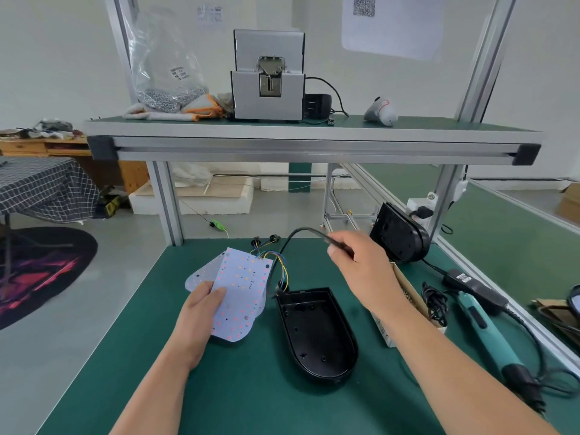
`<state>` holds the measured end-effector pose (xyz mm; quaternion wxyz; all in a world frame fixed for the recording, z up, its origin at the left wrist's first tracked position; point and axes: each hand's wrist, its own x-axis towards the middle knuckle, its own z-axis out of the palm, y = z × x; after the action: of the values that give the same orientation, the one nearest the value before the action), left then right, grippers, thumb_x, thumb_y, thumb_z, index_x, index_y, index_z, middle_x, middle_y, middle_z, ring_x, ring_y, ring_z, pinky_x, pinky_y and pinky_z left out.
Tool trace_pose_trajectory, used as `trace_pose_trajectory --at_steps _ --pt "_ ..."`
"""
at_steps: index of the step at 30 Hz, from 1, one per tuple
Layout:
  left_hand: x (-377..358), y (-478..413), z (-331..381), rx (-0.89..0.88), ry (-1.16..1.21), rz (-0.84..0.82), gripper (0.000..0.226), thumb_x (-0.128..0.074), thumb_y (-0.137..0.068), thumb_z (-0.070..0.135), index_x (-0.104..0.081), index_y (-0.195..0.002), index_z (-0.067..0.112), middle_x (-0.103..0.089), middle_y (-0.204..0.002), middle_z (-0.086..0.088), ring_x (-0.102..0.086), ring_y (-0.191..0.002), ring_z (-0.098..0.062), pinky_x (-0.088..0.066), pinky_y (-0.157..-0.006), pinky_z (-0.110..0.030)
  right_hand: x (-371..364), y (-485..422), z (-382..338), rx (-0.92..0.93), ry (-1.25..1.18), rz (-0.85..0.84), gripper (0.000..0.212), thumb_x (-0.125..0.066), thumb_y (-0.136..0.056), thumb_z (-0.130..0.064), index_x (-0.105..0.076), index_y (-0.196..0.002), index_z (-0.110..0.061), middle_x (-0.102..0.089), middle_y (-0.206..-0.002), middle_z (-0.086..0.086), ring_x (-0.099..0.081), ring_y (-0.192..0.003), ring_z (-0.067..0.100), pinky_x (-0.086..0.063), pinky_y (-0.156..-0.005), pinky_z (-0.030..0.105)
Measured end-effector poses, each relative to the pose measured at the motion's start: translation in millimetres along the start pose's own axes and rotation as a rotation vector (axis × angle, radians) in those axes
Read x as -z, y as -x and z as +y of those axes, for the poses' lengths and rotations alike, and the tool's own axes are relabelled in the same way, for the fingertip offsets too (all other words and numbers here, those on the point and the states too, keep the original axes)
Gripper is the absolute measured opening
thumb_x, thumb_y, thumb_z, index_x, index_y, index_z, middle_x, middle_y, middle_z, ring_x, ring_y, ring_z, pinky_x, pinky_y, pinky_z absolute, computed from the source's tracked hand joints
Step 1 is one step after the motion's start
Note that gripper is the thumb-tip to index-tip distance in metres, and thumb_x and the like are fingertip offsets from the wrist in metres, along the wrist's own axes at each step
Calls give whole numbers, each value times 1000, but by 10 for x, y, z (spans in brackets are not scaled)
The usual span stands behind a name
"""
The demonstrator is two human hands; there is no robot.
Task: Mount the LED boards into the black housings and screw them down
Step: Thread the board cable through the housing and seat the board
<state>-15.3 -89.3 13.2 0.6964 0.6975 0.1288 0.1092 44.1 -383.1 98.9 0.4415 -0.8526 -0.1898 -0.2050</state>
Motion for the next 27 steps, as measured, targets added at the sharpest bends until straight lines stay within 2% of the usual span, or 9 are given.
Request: trace_pose_trajectory --at_steps 3,5,8,11,12,16,19,24,27 --pt "5 18 20 -38 54 -12 34 -61 -86 40 -72 -103 12 -76 -100 -6 -68 -86 -23 -50 -77 -39 38 126 1 -64 -249 -99 20 -58 -106 -23 -71 -108 -38 -71 -85 -7 -56 -63 7 -47 -60 19" --pt "-10 29 40 -46 130 -42 35 -64 -88 38 -71 -103 7 -74 -103 -12 -65 -90 -28 -46 -82 -44 43 197 7 -98 -364 -132 24 -57 -108 -21 -73 -109 -39 -70 -82 -1 -45 -58 14 -38 -52 25" --pt "-82 65 58 -37 213 -141 34 -67 -89 34 -70 -105 4 -73 -106 -10 -63 -91 -28 -43 -82 -44 38 246 21 -214 -651 -210 24 -55 -109 -15 -76 -108 -27 -61 -75 5 -28 -53 15 -23 -46 23" --pt "-159 112 50 -27 265 -235 40 -66 -91 32 -71 -126 12 -75 -126 -9 -70 -107 -29 -51 -92 -47 86 233 42 -347 -839 -275 23 -54 -108 -17 -76 -104 -19 -55 -71 7 -21 -50 12 -17 -44 19" --pt "-178 122 54 -24 284 -250 39 -66 -91 31 -72 -126 14 -75 -128 -10 -71 -108 -28 -53 -92 -46 111 225 53 -391 -875 -287 22 -54 -108 -18 -76 -104 -18 -54 -71 6 -21 -49 10 -17 -43 18" --pt "-227 138 54 -17 311 -272 30 -67 -91 30 -73 -114 13 -76 -117 -14 -71 -95 -27 -58 -75 -34 181 188 99 -500 -970 -282 20 -53 -108 -19 -72 -108 -13 -53 -68 5 -26 -45 7 -21 -41 16" --pt "-254 144 46 -3 320 -296 35 -69 -90 31 -67 -112 4 -74 -113 -16 -69 -92 -28 -55 -77 -39 200 166 127 -527 -999 -281 20 -51 -109 -19 -69 -111 -10 -53 -67 4 -28 -43 6 -23 -39 15" --pt "-310 152 12 33 322 -323 25 -70 -91 32 -73 -105 11 -74 -116 -21 -69 -96 -31 -50 -87 -47 205 140 150 -521 -994 -262 19 -52 -109 -15 -67 -115 -5 -55 -70 5 -33 -44 6 -25 -38 17" --pt "-327 145 8 42 343 -295 25 -70 -91 32 -74 -105 12 -75 -116 -20 -70 -95 -32 -49 -87 -48 126 183 147 -488 -1022 -184 16 -54 -104 1 -69 -109 2 -63 -80 9 -52 -56 12 -43 -46 22"
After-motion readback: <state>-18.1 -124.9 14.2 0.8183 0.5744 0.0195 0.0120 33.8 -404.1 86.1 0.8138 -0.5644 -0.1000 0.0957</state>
